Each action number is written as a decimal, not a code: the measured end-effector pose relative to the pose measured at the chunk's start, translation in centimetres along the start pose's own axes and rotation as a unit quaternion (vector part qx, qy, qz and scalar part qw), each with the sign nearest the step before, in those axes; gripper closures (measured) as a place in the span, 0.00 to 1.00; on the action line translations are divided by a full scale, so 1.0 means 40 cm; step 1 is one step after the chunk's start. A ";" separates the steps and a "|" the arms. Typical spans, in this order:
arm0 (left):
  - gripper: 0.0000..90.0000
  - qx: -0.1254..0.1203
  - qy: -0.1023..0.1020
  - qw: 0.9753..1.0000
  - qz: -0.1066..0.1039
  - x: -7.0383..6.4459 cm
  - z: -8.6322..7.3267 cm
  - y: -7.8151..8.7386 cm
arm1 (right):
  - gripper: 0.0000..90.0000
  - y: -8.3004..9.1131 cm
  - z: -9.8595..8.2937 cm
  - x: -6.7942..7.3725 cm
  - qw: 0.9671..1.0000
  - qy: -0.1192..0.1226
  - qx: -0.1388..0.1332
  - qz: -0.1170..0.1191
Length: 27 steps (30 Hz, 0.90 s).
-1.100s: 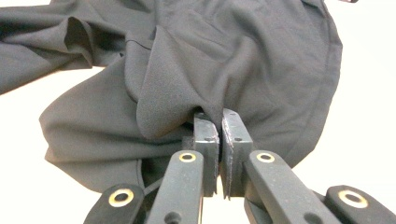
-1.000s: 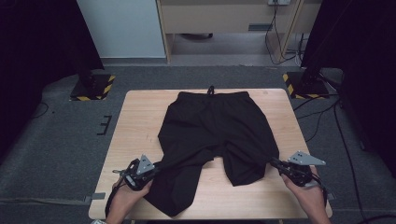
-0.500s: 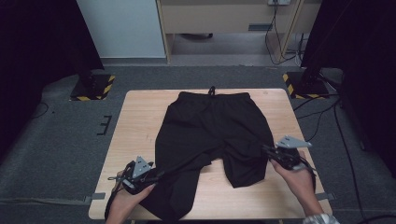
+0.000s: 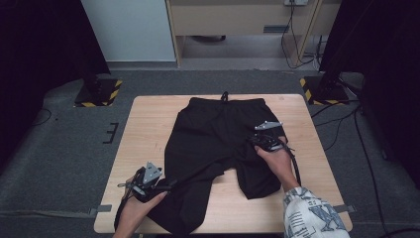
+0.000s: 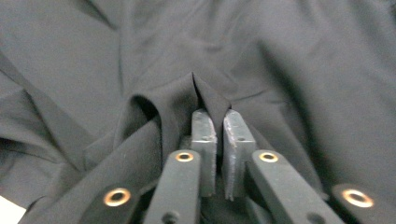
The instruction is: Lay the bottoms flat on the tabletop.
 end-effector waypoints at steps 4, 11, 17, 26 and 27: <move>0.20 -0.001 -0.003 1.000 -0.005 -0.001 -0.001 0.003 | 0.62 0.013 0.016 0.010 1.000 -0.006 -0.023 -0.001; 0.14 -0.003 -0.007 1.000 -0.002 0.002 -0.002 0.007 | 0.23 0.127 0.020 0.032 0.997 0.020 -0.069 -0.011; 0.09 -0.005 -0.007 1.000 -0.003 0.003 -0.004 0.007 | 0.19 0.188 -0.055 0.045 0.996 0.015 -0.088 -0.006; 0.08 -0.001 -0.003 1.000 0.001 0.006 -0.007 0.003 | 0.45 0.194 -0.183 0.070 0.997 0.019 -0.071 -0.010; 0.08 0.001 -0.002 1.000 0.003 0.007 -0.007 0.003 | 0.46 0.180 -0.207 0.066 0.998 0.010 -0.067 -0.014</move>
Point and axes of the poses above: each handheld gripper's, and its own axes: y roughly backward along the jaws, z roughly out of its top, x roughly to its left, the point moved 3 cm from there along -y, roughly forward along the jaws, and after that the axes turned 9 degrees about y, right-handed, at the moved point
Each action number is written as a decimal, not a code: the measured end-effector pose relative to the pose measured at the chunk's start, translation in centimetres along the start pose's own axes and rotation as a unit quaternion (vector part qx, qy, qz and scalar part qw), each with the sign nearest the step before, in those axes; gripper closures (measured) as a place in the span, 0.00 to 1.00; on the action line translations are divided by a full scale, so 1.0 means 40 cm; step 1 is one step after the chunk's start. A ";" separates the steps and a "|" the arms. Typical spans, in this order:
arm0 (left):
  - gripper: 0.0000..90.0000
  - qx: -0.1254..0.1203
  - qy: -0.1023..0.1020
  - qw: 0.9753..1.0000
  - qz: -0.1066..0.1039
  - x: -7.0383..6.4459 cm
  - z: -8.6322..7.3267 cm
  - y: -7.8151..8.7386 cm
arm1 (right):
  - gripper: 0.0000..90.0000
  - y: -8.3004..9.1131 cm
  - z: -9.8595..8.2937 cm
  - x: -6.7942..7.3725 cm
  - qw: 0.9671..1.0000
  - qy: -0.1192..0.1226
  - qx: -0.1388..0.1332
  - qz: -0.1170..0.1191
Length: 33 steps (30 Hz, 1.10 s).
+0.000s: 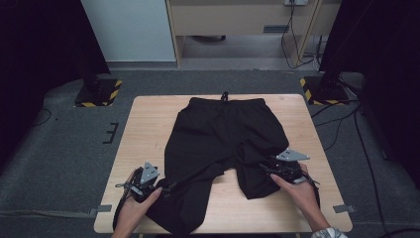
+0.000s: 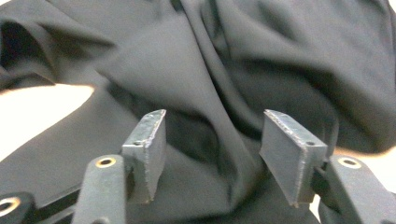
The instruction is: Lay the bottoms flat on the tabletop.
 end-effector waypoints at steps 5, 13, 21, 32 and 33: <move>0.09 0.000 0.005 1.000 0.006 0.008 0.001 0.000 | 0.48 -0.031 -0.022 -0.004 1.000 -0.002 0.026 -0.004; 0.10 -0.003 0.015 1.000 0.024 0.031 0.015 -0.030 | 0.91 -0.045 -0.027 0.005 0.999 0.008 0.034 0.004; 0.11 0.005 0.019 0.999 0.027 0.046 0.020 -0.043 | 0.98 0.003 -0.027 0.002 1.000 0.003 0.021 0.011; 0.12 0.010 0.008 1.000 0.024 0.035 0.014 -0.030 | 0.96 0.130 -0.082 0.003 0.999 0.013 0.043 0.019; 0.12 0.010 0.008 1.000 0.024 0.035 0.014 -0.030 | 0.96 0.130 -0.082 0.003 0.999 0.013 0.043 0.019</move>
Point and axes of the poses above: each handheld gripper's, and its own axes: y roughly backward along the jaws, z roughly out of its top, x roughly to its left, the point moved 3 cm from there along -y, roughly forward along the jaws, and after that the axes turned 9 degrees about y, right-handed, at the moved point
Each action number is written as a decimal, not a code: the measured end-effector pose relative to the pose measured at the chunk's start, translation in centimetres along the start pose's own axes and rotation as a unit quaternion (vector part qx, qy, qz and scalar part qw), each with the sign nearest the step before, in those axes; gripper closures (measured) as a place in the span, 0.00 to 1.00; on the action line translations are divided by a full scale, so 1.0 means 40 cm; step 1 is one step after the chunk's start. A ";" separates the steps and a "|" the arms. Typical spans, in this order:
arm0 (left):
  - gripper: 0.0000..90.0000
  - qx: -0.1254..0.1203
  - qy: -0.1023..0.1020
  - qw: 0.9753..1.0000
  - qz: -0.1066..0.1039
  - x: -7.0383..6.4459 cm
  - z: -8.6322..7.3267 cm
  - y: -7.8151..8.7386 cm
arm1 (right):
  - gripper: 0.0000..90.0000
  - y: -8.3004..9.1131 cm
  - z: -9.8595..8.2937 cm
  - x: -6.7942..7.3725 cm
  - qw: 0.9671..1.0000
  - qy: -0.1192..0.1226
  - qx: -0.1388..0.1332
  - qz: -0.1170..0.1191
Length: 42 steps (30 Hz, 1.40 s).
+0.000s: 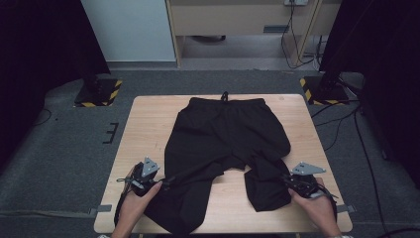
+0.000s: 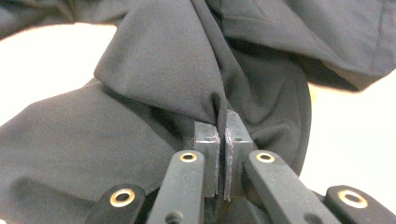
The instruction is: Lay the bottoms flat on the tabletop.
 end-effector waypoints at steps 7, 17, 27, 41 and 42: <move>0.12 0.002 -0.007 1.000 0.003 -0.002 0.002 -0.002 | 0.62 0.067 -0.029 -0.008 0.999 -0.020 -0.010 -0.036; 0.13 0.005 -0.020 1.000 0.004 -0.010 0.004 -0.006 | 0.73 -0.014 0.044 0.027 1.000 0.017 -0.022 -0.012; 0.13 0.008 -0.013 1.000 0.009 0.000 0.000 -0.004 | 0.99 0.012 -0.033 -0.012 0.999 -0.006 0.039 -0.014; 0.20 0.010 -0.021 1.000 -0.019 -0.018 -0.002 -0.017 | 0.44 0.125 -0.111 -0.024 0.998 -0.043 0.001 -0.054; 0.20 0.010 -0.021 1.000 -0.019 -0.018 -0.002 -0.017 | 0.44 0.125 -0.111 -0.024 0.998 -0.043 0.001 -0.054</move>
Point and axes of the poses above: each handheld gripper's, and its own axes: y roughly backward along the jaws, z roughly out of its top, x roughly to its left, the point moved 3 cm from there along -y, roughly forward along the jaws, and after that the axes turned 9 degrees about y, right-handed, at the moved point
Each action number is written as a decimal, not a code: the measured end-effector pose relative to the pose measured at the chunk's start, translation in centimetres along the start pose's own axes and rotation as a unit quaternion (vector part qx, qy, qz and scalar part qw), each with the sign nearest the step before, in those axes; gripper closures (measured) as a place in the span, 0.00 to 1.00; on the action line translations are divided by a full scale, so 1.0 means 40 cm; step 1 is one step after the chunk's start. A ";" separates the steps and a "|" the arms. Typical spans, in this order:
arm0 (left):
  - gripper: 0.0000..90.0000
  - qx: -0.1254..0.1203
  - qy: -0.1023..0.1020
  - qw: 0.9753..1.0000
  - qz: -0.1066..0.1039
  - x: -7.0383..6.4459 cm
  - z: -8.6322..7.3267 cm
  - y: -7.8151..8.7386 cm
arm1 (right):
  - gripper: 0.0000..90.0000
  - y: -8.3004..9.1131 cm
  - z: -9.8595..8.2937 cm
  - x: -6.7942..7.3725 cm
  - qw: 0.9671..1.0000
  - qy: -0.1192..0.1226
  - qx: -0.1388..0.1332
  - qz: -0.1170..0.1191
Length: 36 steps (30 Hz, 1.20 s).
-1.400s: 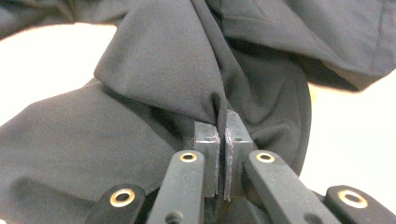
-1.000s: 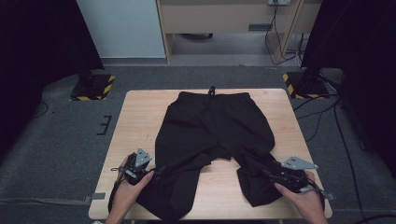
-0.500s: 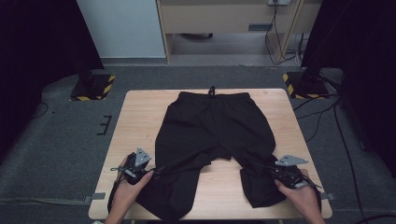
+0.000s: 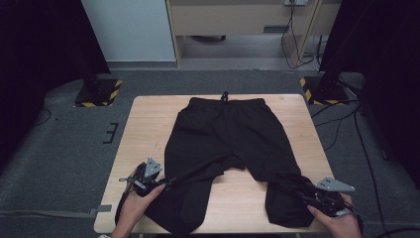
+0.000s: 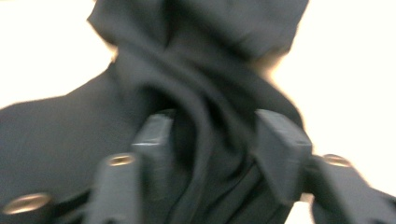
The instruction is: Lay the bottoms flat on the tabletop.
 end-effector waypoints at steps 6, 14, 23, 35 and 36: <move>0.41 0.023 -0.018 0.999 -0.013 -0.018 -0.009 -0.027 | 0.25 -0.020 0.048 0.015 1.000 -0.006 -0.026 0.000; 0.67 0.038 -0.008 0.999 0.009 0.012 -0.014 -0.048 | 0.45 -0.021 0.127 0.032 0.995 0.014 -0.098 -0.018; 0.91 0.011 -0.002 0.999 0.038 0.089 0.031 -0.093 | 0.81 -0.105 0.172 0.064 0.997 0.042 -0.066 0.005; 0.96 0.044 -0.029 0.999 -0.002 0.045 -0.004 -0.073 | 0.73 -0.123 0.162 0.053 0.998 0.032 -0.046 -0.002; 0.96 0.053 -0.030 0.998 -0.005 0.036 -0.011 -0.060 | 0.72 -0.122 0.160 0.051 0.999 0.029 -0.045 -0.003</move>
Point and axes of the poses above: each handheld gripper's, and its own axes: y roughly backward along the jaws, z roughly out of its top, x roughly to its left, the point moved 3 cm from there along -y, roughly forward along the jaws, and after that the axes turned 9 degrees about y, right-handed, at the moved point
